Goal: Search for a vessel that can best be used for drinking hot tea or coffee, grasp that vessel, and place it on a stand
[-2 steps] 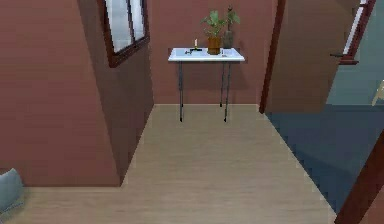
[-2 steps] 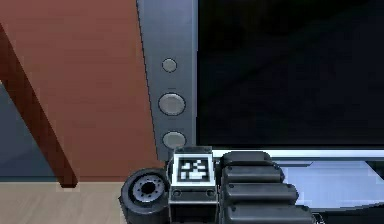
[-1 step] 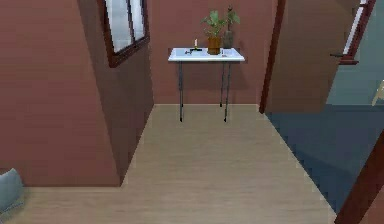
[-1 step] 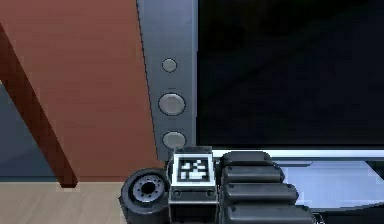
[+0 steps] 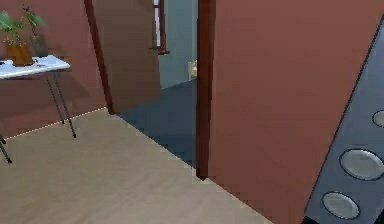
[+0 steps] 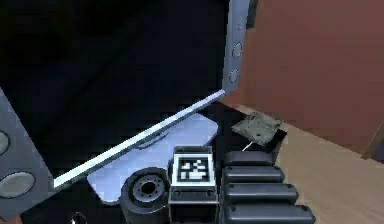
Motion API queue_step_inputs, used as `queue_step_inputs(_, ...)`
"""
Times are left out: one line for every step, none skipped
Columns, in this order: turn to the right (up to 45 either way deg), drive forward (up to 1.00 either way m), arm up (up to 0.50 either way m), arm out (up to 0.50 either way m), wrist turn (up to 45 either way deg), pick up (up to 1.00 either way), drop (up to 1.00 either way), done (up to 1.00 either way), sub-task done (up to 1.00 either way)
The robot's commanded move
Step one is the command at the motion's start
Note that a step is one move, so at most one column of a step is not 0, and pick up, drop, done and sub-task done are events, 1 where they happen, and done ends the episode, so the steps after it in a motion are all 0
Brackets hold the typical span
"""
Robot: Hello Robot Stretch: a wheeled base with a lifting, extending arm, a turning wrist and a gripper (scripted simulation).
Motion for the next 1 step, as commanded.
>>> queue_step_inputs(45.0,0.0,0.0,0.0,0.0,0.0,0.0,0.0,0.0)
